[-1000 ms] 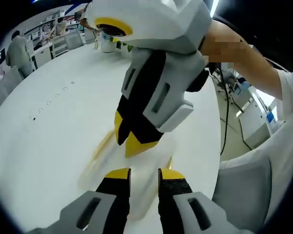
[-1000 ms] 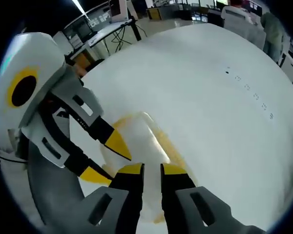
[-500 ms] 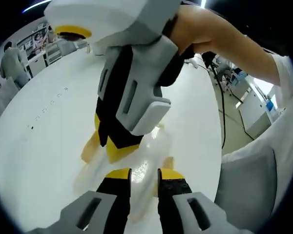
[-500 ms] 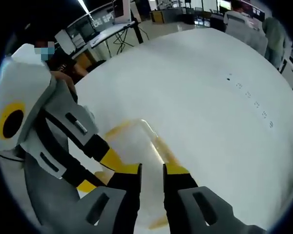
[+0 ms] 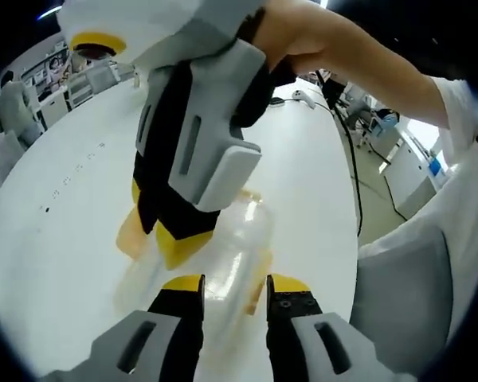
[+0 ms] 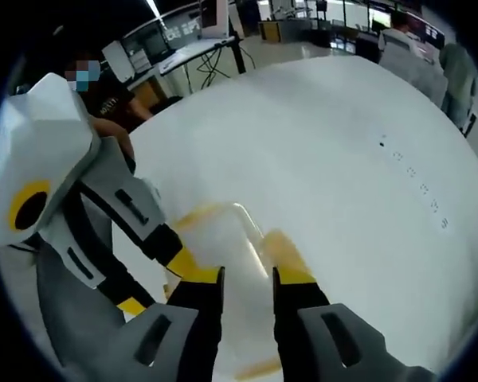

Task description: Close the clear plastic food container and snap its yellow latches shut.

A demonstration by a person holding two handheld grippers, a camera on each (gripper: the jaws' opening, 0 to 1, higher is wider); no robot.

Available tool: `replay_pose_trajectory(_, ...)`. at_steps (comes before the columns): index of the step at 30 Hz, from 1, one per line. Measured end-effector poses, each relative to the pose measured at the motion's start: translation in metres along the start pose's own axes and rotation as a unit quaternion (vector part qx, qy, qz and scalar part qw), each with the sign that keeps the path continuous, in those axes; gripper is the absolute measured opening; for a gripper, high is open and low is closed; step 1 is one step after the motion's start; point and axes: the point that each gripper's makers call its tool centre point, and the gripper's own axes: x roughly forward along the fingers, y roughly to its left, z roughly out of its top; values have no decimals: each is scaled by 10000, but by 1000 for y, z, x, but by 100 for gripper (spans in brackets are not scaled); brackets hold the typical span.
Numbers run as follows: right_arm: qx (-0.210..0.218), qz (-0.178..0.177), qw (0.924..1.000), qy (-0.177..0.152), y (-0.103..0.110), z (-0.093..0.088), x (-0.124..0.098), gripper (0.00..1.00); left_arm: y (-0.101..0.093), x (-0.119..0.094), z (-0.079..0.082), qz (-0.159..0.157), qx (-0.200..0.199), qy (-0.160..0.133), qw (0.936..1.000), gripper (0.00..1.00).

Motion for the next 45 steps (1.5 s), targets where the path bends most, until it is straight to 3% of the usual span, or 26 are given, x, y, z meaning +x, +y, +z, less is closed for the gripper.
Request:
replay_pose_trajectory(7, -368, -80, 9993, 20, -6, 1, 0, 26, 0, 0, -1, -7, 17, -28, 10000, 23)
replay_pose_trajectory(15, -344, 34, 9991, 239, -9, -10, 7, 32, -2, 0, -1, -40, -11, -107, 9999, 23)
replay_pose_trajectory(26, -187, 307, 9989, 311, -8, -12, 10, 30, -1, 0, -1, -19, 204, -97, 9997, 23)
replay_pose_trajectory(34, -56, 413, 9985, 362, -10, -12, 11, 31, -7, 5, 2, 48, 851, -159, 9962, 33)
replay_pose_trajectory(40, -37, 446, 9981, 423, -10, -13, 10, 31, -1, 8, 0, 468, 1793, 25, 9827, 28)
replay_pose_trajectory(45, -31, 464, 9978, 466, -9, -13, 10, 31, -4, 10, -2, 528, 2333, 88, 9709, 30)
